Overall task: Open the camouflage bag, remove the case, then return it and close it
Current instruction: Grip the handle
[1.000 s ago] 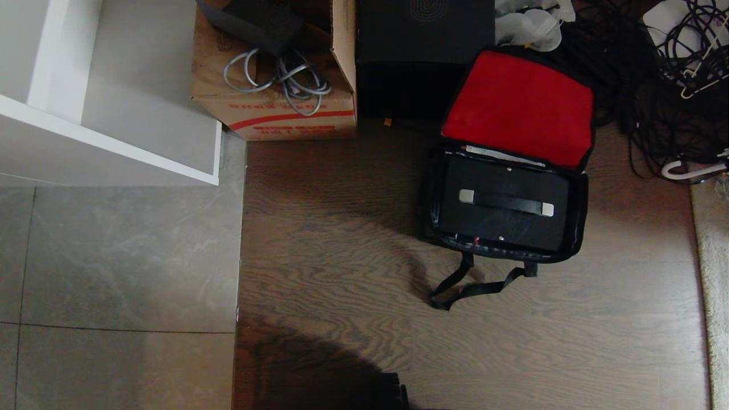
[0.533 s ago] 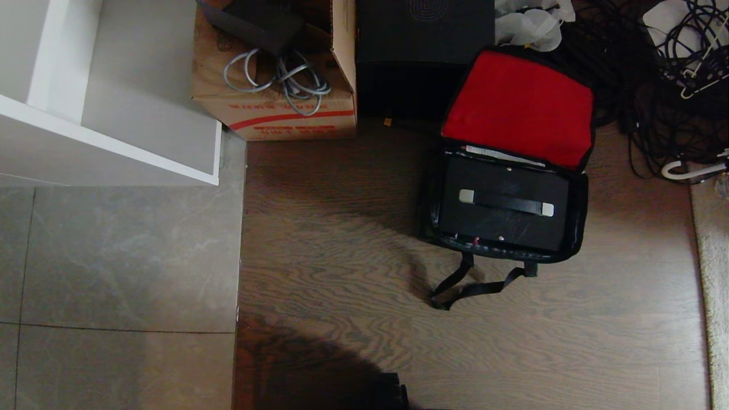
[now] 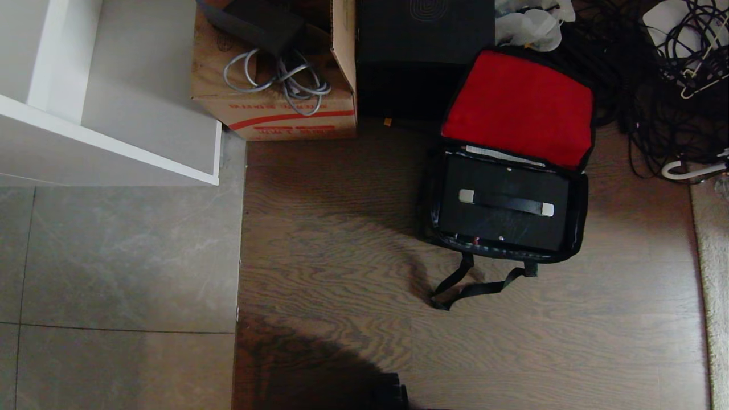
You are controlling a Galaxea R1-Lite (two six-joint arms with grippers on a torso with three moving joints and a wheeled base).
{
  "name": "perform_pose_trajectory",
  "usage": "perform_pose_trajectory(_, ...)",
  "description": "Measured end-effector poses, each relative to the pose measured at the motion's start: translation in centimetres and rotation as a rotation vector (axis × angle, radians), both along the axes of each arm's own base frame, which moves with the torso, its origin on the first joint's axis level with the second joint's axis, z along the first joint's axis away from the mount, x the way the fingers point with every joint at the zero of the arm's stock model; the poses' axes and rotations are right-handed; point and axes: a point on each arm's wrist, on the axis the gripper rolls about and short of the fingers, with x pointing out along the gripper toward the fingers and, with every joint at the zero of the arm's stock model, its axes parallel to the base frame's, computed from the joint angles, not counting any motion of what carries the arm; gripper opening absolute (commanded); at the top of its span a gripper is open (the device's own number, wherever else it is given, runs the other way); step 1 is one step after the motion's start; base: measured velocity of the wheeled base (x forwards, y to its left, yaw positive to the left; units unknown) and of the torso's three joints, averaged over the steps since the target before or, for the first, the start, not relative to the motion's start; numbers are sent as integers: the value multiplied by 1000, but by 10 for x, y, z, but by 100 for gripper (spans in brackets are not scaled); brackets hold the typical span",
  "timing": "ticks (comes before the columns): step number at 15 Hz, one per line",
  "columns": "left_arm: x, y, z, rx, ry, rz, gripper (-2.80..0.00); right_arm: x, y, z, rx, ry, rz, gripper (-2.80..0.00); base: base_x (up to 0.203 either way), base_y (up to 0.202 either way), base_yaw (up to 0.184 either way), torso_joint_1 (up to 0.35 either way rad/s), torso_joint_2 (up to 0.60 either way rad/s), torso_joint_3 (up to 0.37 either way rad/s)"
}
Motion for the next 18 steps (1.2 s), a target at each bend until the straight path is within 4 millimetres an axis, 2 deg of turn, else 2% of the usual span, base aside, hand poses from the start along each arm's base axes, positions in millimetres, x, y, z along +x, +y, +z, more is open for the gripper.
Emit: perform_pose_trajectory(18, 0, 0, 0, -1, 0, 0, -280, 0, 0, 0, 1, 0, 0, -280, 0, 0, 0, 0, 0, 11)
